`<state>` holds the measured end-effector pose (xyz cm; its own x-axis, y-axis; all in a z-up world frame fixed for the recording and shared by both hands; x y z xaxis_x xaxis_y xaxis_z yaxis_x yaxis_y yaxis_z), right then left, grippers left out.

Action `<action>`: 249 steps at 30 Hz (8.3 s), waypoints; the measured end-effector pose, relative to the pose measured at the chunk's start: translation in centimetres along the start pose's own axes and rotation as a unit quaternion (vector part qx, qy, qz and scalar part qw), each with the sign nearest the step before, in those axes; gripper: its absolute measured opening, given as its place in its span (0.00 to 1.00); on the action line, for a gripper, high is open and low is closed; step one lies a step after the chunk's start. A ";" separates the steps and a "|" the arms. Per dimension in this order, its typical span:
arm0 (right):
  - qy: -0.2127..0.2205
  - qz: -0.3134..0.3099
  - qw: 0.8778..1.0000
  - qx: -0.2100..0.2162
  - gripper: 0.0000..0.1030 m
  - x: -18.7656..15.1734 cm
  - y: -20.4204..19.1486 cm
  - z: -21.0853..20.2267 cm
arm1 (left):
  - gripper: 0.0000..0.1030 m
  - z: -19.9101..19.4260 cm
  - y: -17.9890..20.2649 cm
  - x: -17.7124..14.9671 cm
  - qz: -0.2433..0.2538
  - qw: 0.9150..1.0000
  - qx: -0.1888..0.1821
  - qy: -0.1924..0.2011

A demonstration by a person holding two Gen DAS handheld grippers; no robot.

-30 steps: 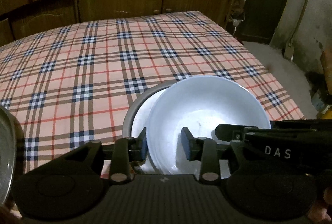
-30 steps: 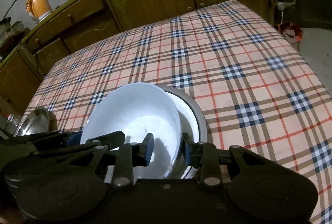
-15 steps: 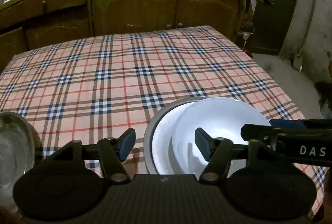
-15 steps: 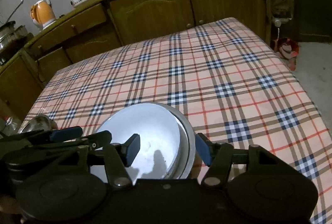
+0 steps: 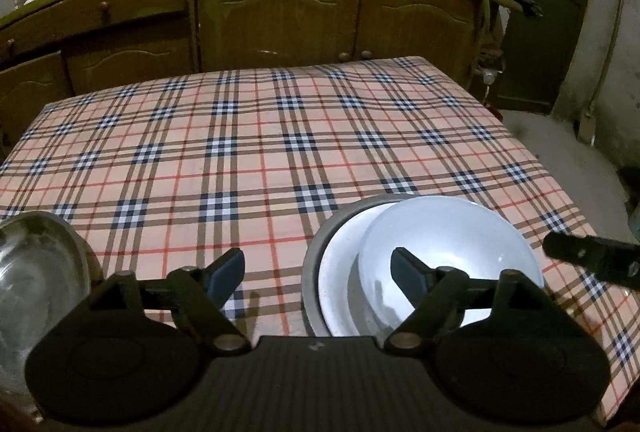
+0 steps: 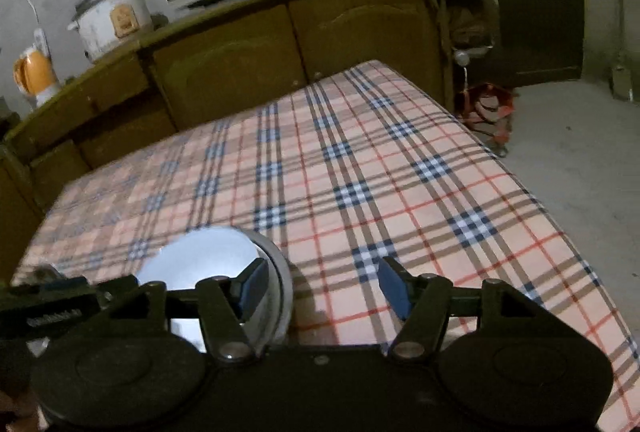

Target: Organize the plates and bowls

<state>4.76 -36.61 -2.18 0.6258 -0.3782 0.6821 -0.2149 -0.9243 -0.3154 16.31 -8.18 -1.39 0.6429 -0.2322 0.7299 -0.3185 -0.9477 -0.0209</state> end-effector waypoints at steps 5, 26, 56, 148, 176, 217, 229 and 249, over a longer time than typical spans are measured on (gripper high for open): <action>-0.013 -0.062 0.997 -0.032 0.62 -1.5 -2.1 1.5 | 0.81 0.0 -0.3 -0.1 -0.005 1.000 0.006 -0.001; 0.015 -0.060 0.997 0.040 0.79 -0.9 -3.0 -0.4 | 0.91 0.2 0.4 -0.3 0.019 1.000 0.005 -0.015; -0.123 0.043 0.987 0.099 0.80 -3.9 -1.2 6.0 | 1.00 4.6 0.0 -1.7 0.050 0.996 -0.018 -0.067; 0.030 -0.021 0.981 0.189 0.54 -2.3 -7.2 -13.1 | 0.63 -13.3 1.4 0.5 0.001 0.993 -0.051 0.107; 0.015 -0.038 0.977 0.209 0.54 -4.1 -9.6 -13.4 | 0.63 -14.3 -0.3 -0.7 -0.014 0.994 -0.026 0.101; -0.052 0.029 0.986 0.154 0.51 -5.5 -7.9 -1.7 | 0.59 -4.5 -1.8 -1.6 -0.024 0.999 -0.022 0.003; -0.062 0.081 0.984 0.148 0.51 -5.3 -4.6 0.2 | 0.60 -2.0 -0.1 -1.0 -0.002 0.999 -0.052 0.006; -0.067 0.070 0.988 0.123 0.43 -6.6 -2.5 2.5 | 0.58 3.4 -0.9 -3.2 -0.079 0.986 -0.145 -0.030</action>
<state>3.00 -31.66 -7.51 0.7004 -0.4766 0.5314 -0.1285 -0.8165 -0.5629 16.93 -7.32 -6.07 0.7379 -0.1072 0.6664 -0.3915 -0.8722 0.2932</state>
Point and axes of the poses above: each gripper's, at about its wrist camera, not at the fingertips, and z roughly the way its jaws point, y to its right, x to its top, the point moved 3 cm from there along z, roughly the way its jaws point, and after that the axes turned 7 degrees about z, right-handed, at the moved point
